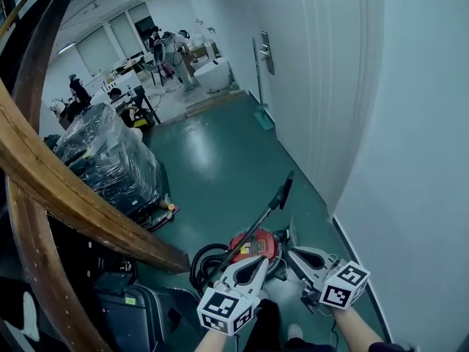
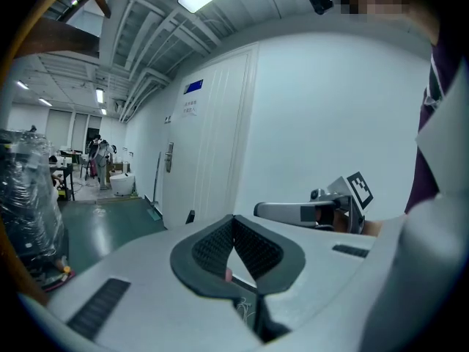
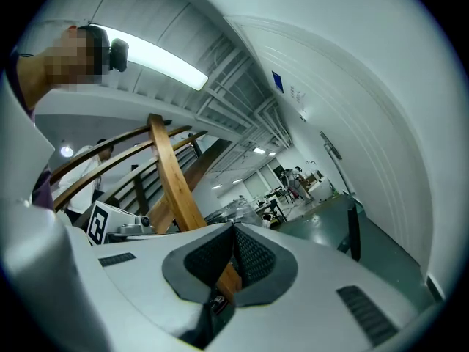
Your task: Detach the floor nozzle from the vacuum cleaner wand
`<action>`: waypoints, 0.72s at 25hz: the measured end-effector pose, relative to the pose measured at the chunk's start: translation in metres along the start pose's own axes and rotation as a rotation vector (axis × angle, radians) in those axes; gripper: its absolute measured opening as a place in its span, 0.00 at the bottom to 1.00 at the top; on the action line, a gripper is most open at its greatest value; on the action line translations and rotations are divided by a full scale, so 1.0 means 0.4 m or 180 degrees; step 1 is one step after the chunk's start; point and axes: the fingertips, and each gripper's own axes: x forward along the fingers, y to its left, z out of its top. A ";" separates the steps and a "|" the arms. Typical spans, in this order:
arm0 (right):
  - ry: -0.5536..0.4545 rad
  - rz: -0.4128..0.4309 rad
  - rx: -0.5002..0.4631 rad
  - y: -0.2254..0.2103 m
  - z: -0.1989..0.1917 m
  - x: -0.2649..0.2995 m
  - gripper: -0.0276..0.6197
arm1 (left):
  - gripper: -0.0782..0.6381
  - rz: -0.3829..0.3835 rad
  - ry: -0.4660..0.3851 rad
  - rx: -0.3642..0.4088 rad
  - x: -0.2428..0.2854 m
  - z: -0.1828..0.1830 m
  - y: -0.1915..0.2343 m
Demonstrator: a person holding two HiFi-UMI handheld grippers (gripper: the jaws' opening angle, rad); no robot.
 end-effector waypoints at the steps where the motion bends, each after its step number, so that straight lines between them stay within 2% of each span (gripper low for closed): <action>1: 0.0001 -0.0013 0.0008 -0.011 0.001 0.020 0.07 | 0.12 -0.0014 0.0005 -0.0005 0.012 0.002 0.022; 13: 0.0090 -0.0232 0.0119 -0.167 0.002 0.249 0.07 | 0.12 -0.0184 0.0089 -0.0102 0.150 0.021 0.277; 18: 0.0062 -0.0398 0.0142 -0.218 0.024 0.317 0.07 | 0.12 -0.0336 0.0166 -0.0140 0.203 0.027 0.352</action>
